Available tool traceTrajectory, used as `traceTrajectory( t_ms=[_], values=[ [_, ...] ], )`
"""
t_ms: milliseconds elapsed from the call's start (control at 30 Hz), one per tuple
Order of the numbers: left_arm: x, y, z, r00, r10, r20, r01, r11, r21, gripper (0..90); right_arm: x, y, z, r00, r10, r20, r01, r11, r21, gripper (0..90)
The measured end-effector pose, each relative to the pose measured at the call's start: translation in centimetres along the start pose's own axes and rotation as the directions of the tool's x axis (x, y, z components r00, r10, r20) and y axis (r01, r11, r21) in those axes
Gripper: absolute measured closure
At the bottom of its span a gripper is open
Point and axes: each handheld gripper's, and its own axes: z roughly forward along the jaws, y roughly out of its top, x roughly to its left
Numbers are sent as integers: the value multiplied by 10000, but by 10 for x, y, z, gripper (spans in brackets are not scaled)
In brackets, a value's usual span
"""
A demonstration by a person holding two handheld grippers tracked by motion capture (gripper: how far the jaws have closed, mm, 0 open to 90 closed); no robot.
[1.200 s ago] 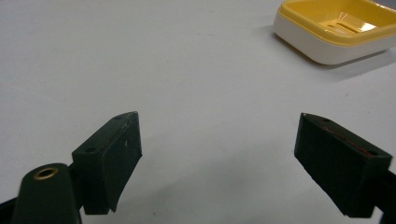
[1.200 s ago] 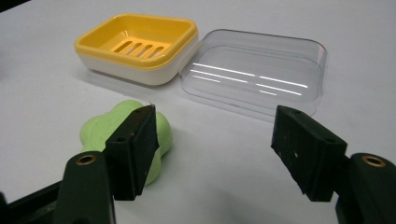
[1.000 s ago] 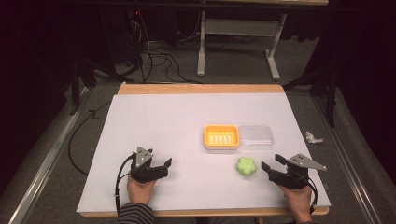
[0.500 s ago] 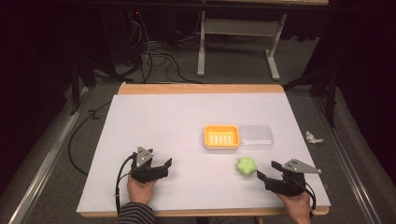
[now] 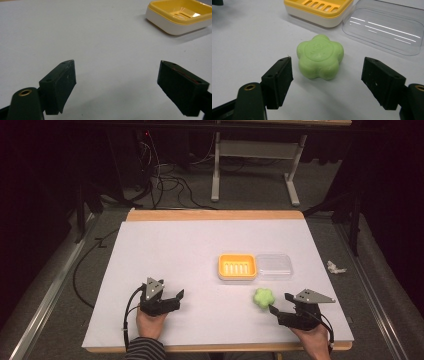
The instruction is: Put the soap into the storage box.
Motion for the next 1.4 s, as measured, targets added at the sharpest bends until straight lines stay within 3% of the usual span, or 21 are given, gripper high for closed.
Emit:
traceTrajectory(
  t_ms=[167,267,500,833,1033,1333,1400],
  values=[
    [-1,-1,0,9999,119,15,-119,9999,-23,157,2,6,4,9997,-255,-13,256,9991,350,255],
    [0,0,-1,10000,-66,14,66,9999,-117,157,6,12,7,9978,-668,-37,669,9960,586,252],
    [-1,-1,0,10000,72,23,-72,10000,38,157,6,20,15,9987,-493,-103,501,9944,932,244],
    [-1,-1,0,10000,49,26,-49,10000,12,156,10,27,28,9960,-897,-44,895,9867,1355,224],
    [-1,-1,-1,10000,37,63,-36,10000,-54,156,13,33,42,9933,-1153,-24,1138,9764,1837,199],
    [0,1,-2,9999,-88,117,90,9998,-189,157,8,35,54,9948,-1016,60,973,9669,2358,187],
    [0,1,-2,9998,-138,124,140,9998,-169,158,6,35,56,9941,-1087,29,1043,9607,2573,187]
  ],
)
